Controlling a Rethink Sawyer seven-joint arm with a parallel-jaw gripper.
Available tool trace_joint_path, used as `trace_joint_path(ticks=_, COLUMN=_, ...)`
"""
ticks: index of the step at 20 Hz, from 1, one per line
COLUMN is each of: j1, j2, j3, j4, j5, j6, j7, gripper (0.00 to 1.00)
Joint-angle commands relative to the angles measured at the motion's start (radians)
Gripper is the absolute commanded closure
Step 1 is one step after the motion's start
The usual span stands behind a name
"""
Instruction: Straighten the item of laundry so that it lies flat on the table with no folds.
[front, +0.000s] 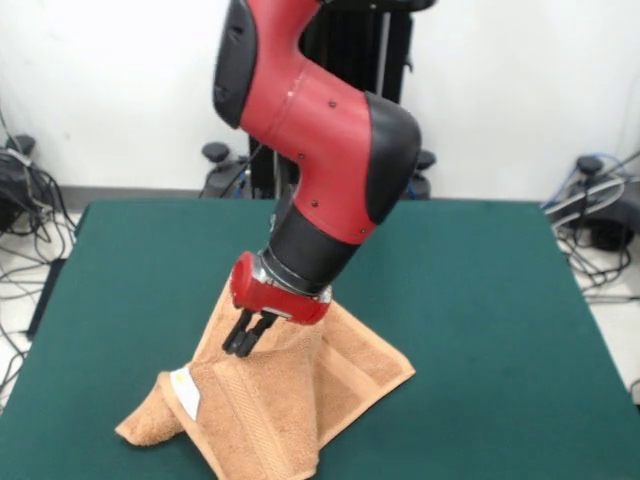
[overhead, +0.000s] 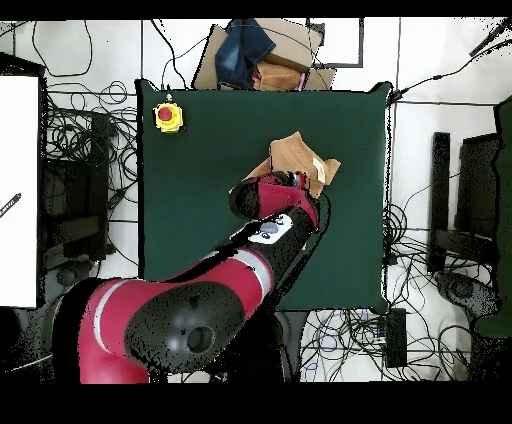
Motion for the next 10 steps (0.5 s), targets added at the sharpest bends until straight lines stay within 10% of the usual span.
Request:
trace_joint_path(ticks=1, j1=0.037, j2=0.093, j3=-0.039, j4=-0.057, j5=0.073, j6=0.107, j7=0.252, gripper=1.0)
trace_joint_path(ticks=10, j1=-0.09, j2=-0.042, j3=0.14, j4=-0.045, j5=-0.007, j6=0.115, j7=0.124, gripper=1.0)
